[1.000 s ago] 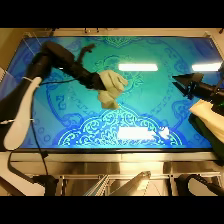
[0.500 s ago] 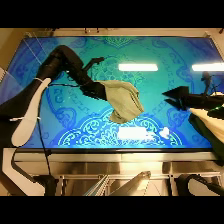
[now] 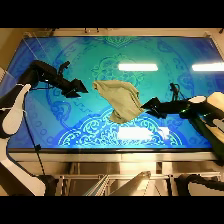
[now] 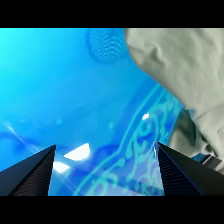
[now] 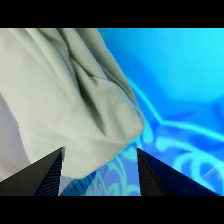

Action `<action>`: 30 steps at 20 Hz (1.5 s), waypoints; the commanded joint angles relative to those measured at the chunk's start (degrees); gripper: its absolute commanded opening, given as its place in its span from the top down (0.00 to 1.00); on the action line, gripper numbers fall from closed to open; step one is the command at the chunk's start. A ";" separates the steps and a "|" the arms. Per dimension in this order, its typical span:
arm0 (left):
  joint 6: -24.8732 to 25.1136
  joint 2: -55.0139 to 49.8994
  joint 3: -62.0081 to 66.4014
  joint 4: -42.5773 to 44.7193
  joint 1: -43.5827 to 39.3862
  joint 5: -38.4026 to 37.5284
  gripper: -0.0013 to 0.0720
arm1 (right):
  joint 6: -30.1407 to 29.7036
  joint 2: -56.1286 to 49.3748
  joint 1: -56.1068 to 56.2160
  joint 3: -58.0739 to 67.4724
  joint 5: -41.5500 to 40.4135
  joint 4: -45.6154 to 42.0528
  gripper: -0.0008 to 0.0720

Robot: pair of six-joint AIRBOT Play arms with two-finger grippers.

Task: Fold the shirts.

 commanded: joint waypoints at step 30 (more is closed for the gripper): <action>13.81 39.85 -2.97 -23.41 -2.25 18.14 0.94 | -30.10 40.19 -6.54 0.57 25.66 33.29 0.96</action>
